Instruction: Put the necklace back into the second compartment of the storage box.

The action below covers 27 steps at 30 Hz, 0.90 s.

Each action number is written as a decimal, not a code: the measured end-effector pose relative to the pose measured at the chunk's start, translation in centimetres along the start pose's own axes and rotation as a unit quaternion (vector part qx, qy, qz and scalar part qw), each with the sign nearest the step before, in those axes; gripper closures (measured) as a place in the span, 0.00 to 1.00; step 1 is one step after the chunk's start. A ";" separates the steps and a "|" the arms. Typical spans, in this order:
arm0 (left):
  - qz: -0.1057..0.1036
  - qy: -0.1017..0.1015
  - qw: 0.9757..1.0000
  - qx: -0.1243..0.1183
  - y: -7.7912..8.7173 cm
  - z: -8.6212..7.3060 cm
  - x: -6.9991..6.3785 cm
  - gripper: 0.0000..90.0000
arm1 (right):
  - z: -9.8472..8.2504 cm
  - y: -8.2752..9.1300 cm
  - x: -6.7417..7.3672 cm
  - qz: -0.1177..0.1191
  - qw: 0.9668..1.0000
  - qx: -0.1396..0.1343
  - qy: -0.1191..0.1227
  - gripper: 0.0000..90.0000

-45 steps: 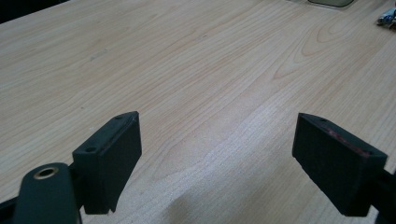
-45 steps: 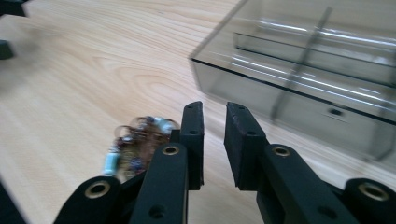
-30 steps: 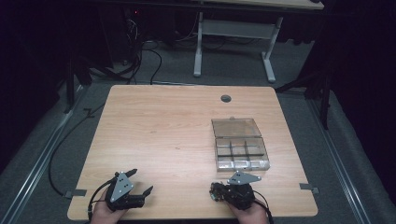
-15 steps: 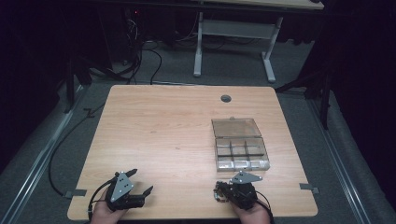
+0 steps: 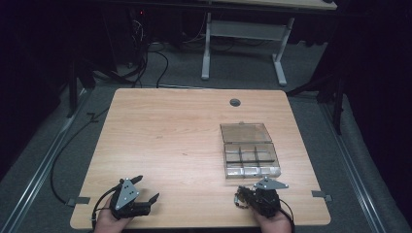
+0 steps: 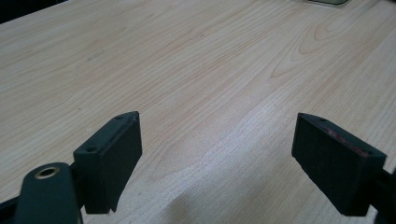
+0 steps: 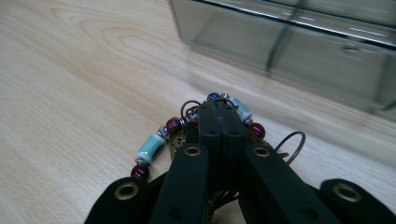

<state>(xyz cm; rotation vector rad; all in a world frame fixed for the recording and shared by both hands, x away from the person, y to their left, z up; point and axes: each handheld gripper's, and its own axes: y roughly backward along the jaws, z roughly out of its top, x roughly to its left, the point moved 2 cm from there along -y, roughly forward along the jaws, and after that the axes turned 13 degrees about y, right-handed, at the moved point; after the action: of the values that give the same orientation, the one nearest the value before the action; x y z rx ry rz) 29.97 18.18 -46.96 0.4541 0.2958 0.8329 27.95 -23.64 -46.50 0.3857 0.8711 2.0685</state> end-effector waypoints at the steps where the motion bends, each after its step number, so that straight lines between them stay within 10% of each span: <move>1: 0.001 0.000 1.000 0.000 0.0 0.0 0.0 0.18 | -0.1 0.1 -0.2 -0.003 1.000 0.001 -0.005 1.00; 27: 0.001 0.001 1.000 -0.003 0.0 0.0 0.0 0.18 | -0.6 1.4 -1.7 -0.019 0.999 -0.020 -0.025 0.97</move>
<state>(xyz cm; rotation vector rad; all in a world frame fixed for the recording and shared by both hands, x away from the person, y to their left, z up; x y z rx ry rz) 29.99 18.22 -46.96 0.4481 0.2941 0.8354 27.86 -25.84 -45.89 0.3935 0.8010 2.0292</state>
